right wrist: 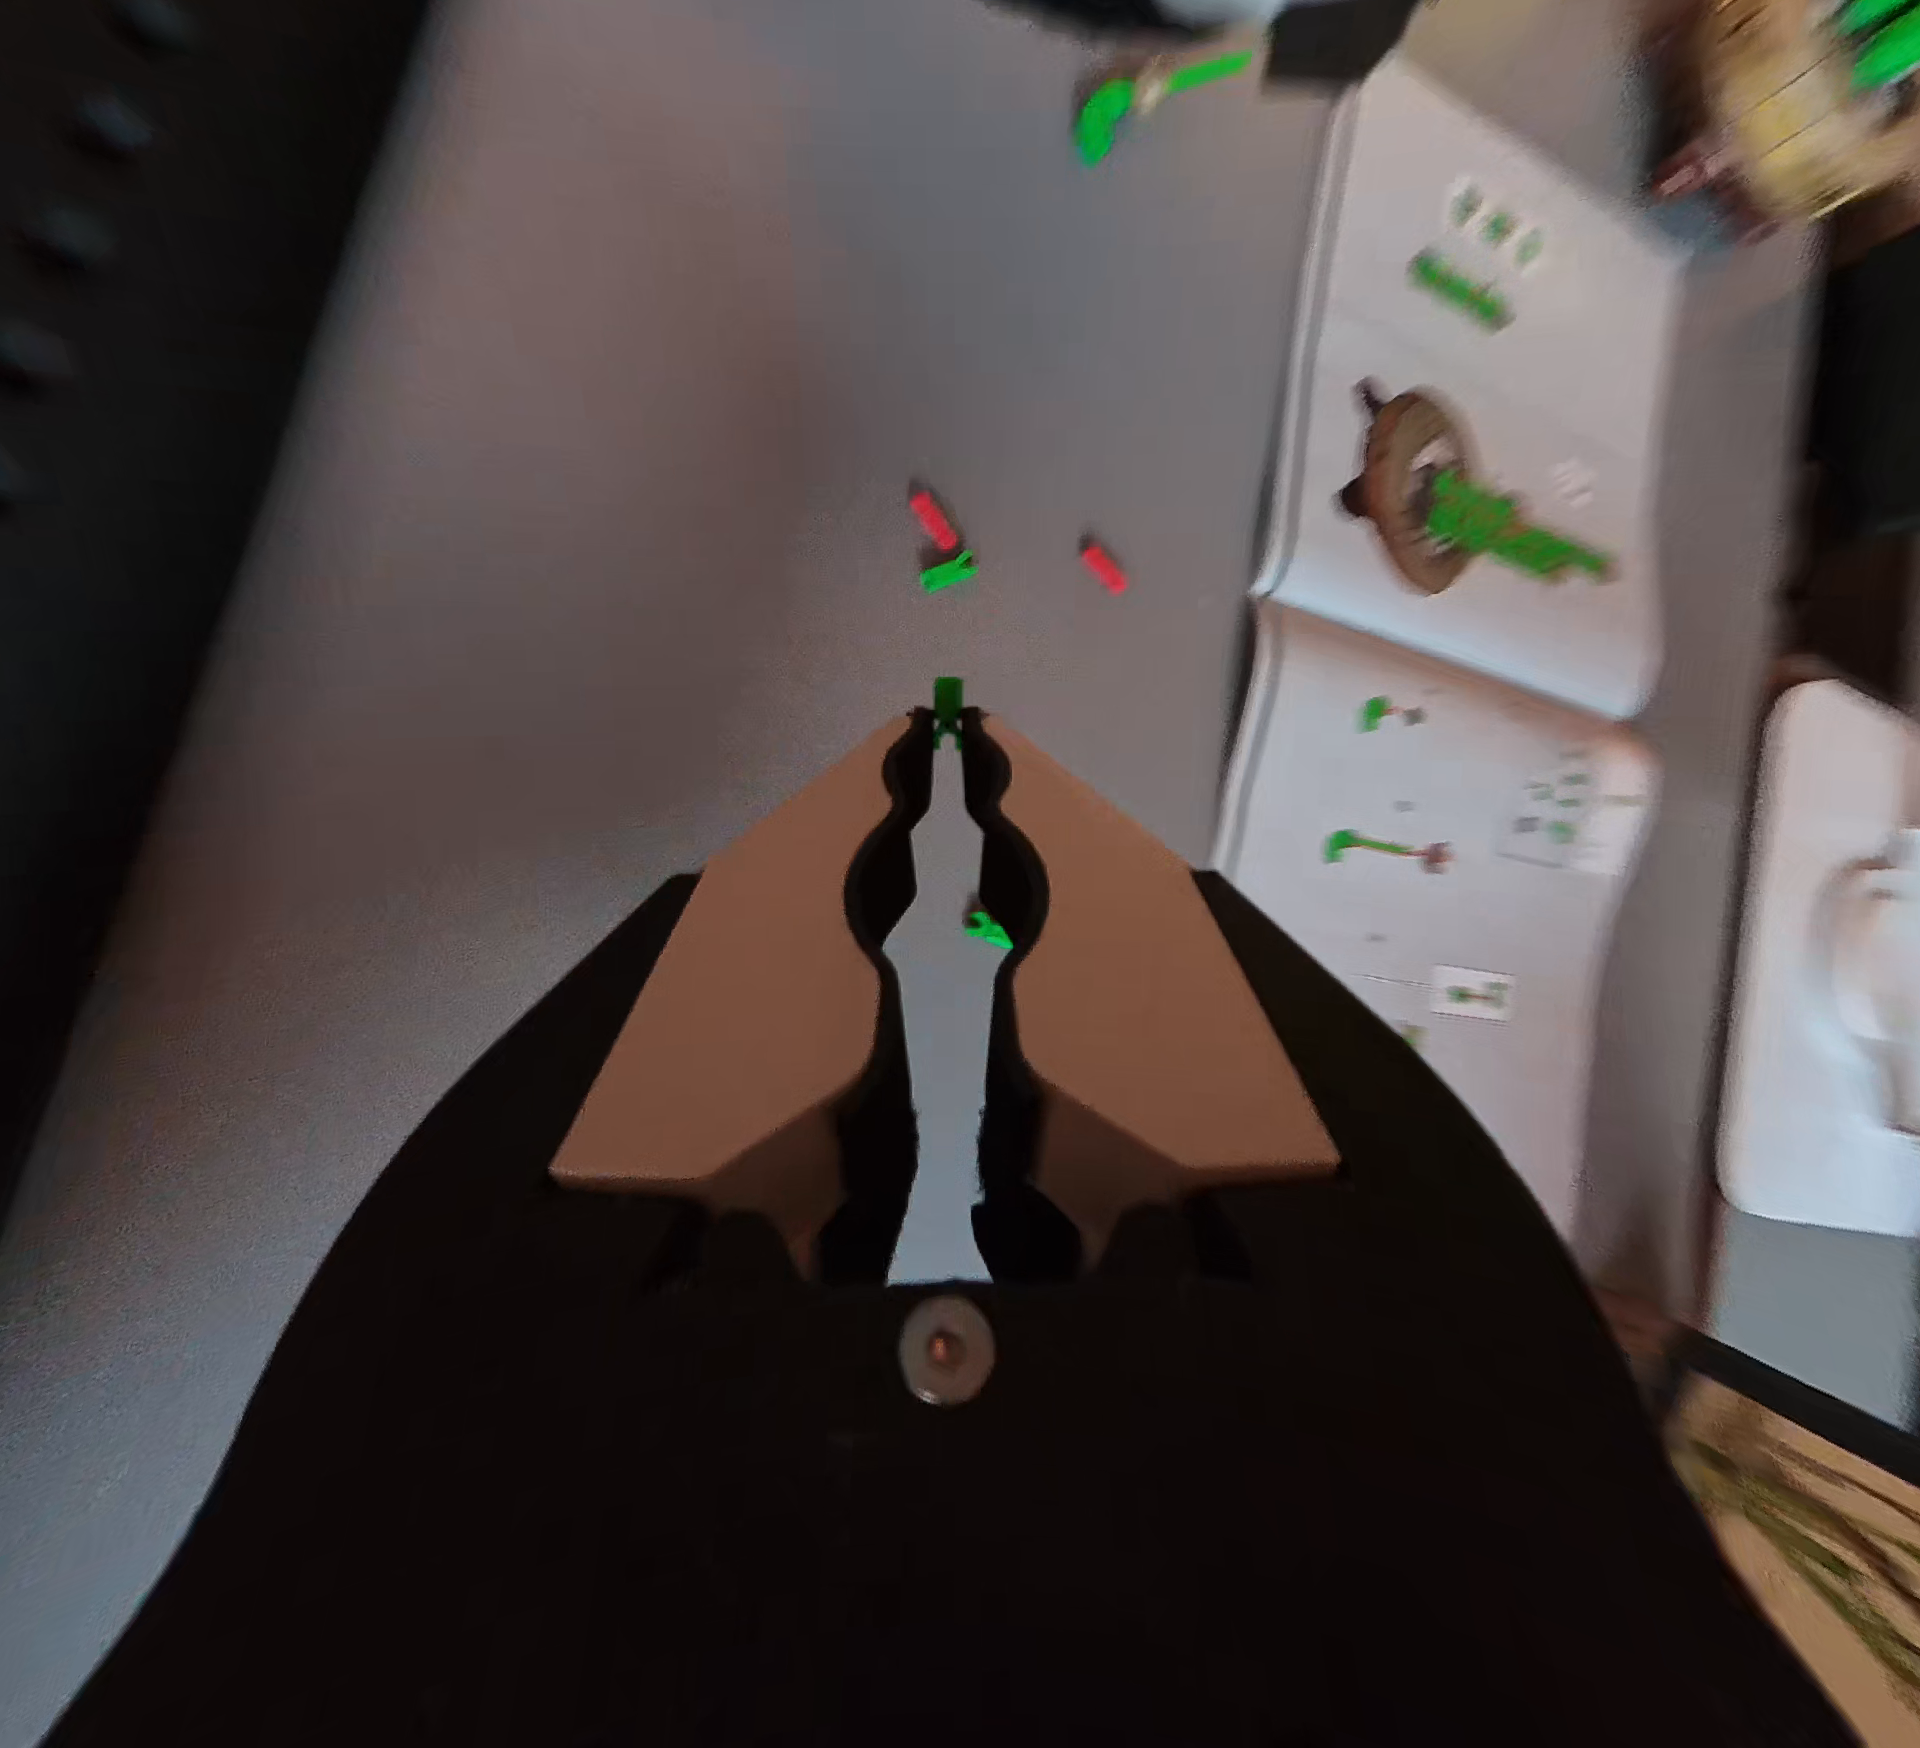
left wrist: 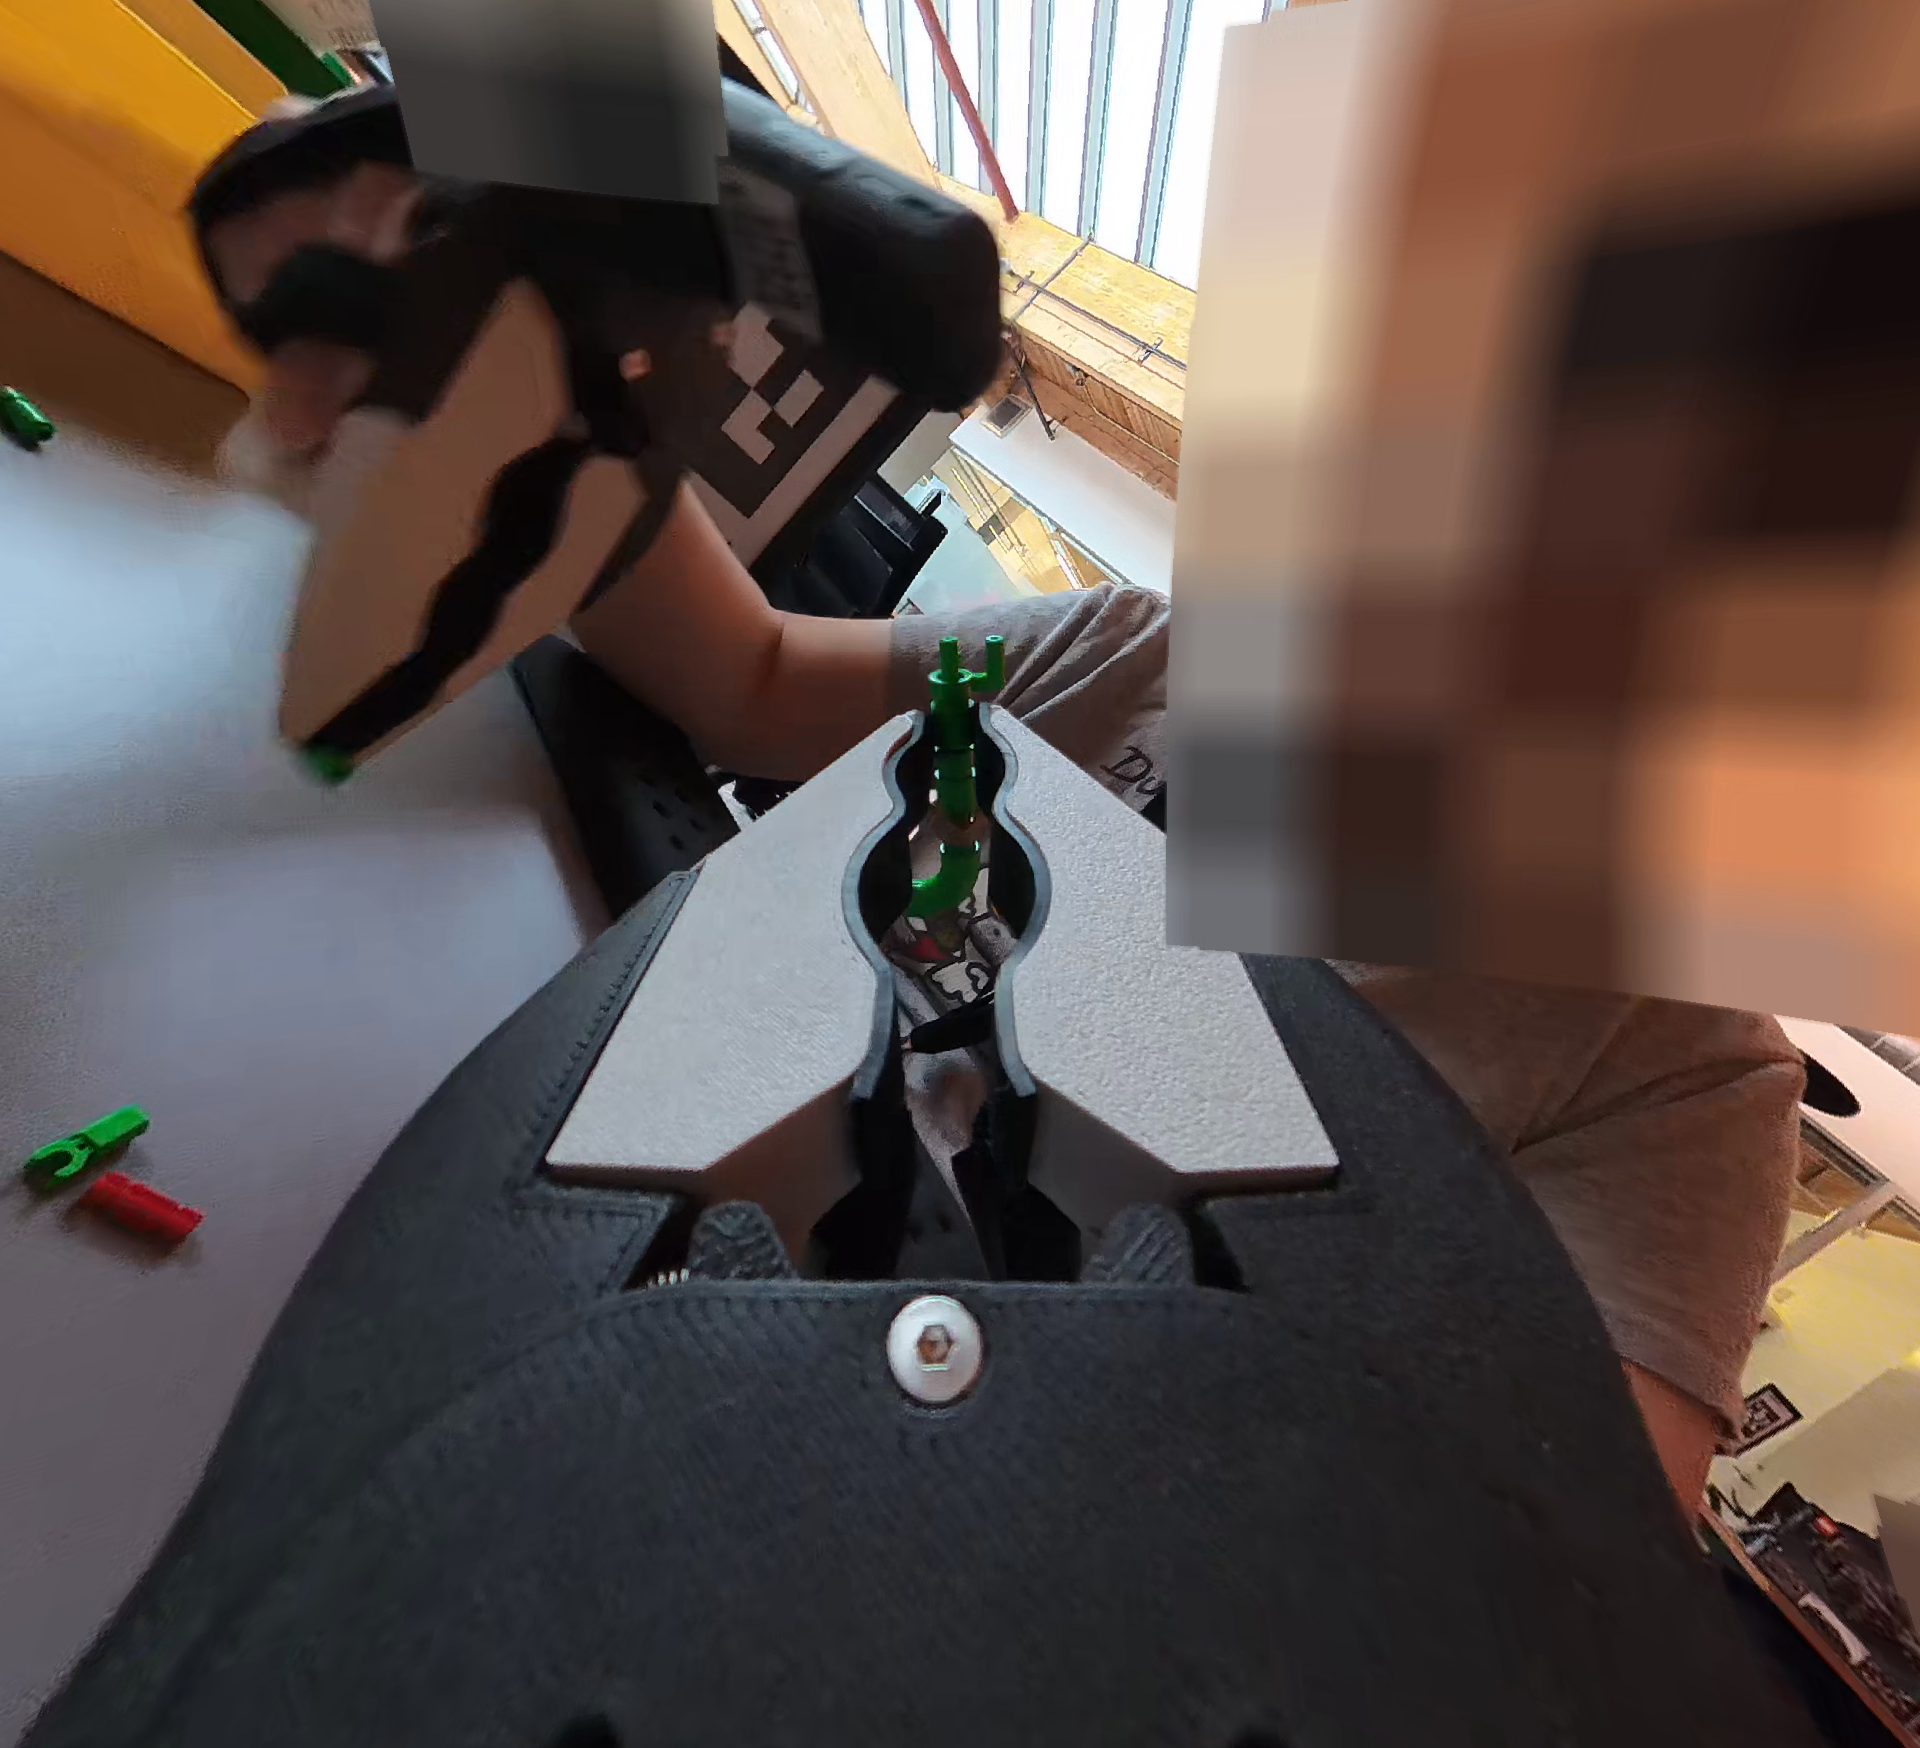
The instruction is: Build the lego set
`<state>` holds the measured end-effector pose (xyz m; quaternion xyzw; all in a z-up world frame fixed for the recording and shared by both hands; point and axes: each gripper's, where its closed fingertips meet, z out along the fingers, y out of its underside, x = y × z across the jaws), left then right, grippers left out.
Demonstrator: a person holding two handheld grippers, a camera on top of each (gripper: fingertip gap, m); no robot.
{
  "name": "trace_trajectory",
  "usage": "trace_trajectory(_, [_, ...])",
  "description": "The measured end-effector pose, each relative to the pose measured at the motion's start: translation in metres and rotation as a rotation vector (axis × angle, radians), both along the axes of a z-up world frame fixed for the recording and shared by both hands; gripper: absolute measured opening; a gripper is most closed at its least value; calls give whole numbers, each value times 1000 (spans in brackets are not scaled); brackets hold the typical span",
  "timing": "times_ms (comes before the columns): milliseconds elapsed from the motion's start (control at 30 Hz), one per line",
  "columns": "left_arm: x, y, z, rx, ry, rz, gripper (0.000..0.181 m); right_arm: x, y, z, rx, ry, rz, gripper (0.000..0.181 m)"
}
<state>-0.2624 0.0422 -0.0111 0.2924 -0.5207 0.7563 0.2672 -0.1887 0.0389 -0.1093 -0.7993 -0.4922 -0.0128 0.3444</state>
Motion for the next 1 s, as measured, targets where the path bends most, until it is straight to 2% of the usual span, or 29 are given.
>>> trace_trajectory(33, [1, -2, -1, 4, 2, -3, 6, -4, 0, 16, 58, -21, 5, 4])
trace_trajectory(167, [0, -6, -3, 6, 4, -17, 6, -31, 0, 76, 190, 0, 68, 4])
trace_trajectory(267, [-1, -8, 0, -24, 0, -29, 6, -44, 0, 104, 217, -35, 143, 4])
trace_trajectory(333, [0, -10, -3, -6, 3, -28, 6, -43, 2, 111, 182, -90, 165, 4])
trace_trajectory(400, [4, -11, -6, 34, -13, 8, 6, -46, -4, 110, 31, -44, 158, 4])
trace_trajectory(467, [8, -10, -5, 82, -40, 62, 6, -40, -2, 107, -69, 12, 67, 4])
trace_trajectory(533, [18, -9, -25, 294, -75, 169, 6, -44, -9, 100, -114, 77, 89, 4])
trace_trajectory(600, [28, -3, -45, 530, -109, 275, 6, -36, -10, 90, -133, 44, 81, 4])
trace_trajectory(733, [37, 2, -54, 794, -215, 409, 6, -23, -9, 70, -187, -13, 25, 4])
trace_trajectory(800, [42, 12, -66, 1000, -254, 480, 6, -17, -4, 59, -194, -91, -2, 4])
trace_trajectory(900, [44, 31, -85, 1344, -321, 544, 6, -9, 13, 55, -92, -179, -36, 4])
trace_trajectory(1000, [40, 33, -95, 1529, -376, 520, 6, -13, 22, 48, 35, -136, -98, 4])
